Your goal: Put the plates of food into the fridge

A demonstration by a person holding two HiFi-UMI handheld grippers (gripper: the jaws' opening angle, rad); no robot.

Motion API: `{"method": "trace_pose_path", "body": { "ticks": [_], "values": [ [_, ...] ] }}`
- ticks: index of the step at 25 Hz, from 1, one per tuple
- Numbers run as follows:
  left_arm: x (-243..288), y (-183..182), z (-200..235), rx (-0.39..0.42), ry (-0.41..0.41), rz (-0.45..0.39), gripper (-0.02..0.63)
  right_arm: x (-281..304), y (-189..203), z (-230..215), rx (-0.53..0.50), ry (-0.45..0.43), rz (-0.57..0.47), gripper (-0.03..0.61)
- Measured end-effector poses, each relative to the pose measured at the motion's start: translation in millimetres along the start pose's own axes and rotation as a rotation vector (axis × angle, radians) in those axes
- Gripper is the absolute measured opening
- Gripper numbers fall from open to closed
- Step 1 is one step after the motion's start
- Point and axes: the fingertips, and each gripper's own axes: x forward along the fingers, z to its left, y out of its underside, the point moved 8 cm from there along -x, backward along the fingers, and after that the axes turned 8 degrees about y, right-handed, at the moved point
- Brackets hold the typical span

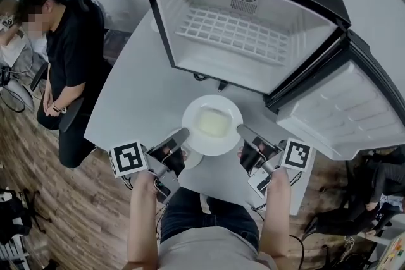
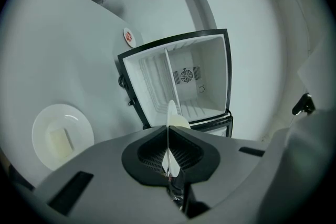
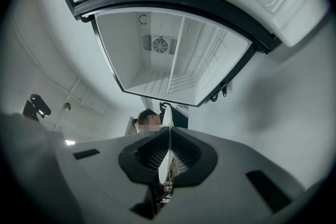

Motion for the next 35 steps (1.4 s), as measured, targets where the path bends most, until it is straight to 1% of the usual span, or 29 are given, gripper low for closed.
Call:
{"method": "trace_pose_path", "body": {
  "ticks": [6, 11, 16, 21, 27, 35],
  "values": [
    [-7.8, -56.0, -0.6, 0.011, 0.008, 0.023, 0.017, 44.2, -4.2, 22.1, 0.002, 0.005, -0.051, 0.023],
    [-5.5, -104.1, -3.6, 0.031, 0.038, 0.055, 0.017, 78.7, -13.7, 42.2, -0.009, -0.002, -0.098, 0.023],
    [7.3, -140.7, -4.5, 0.043, 0.072, 0.081, 0.017, 101.6, -29.4, 56.2, -0.031, 0.009, -0.151, 0.023],
    [24.6, -164.6, -3.6, 0.022, 0.078, 0.106, 0.017, 113.0, -45.7, 61.1, -0.025, 0.034, -0.203, 0.023],
    [51.3, -182.3, -10.5, 0.017, 0.09, 0.106, 0.017, 119.4, -70.3, 60.7, -0.008, 0.074, -0.246, 0.023],
    [76.6, -196.5, -9.0, 0.0, 0.088, 0.068, 0.017, 130.5, -101.1, 60.4, -0.005, 0.118, -0.267, 0.023]
  ]
}}
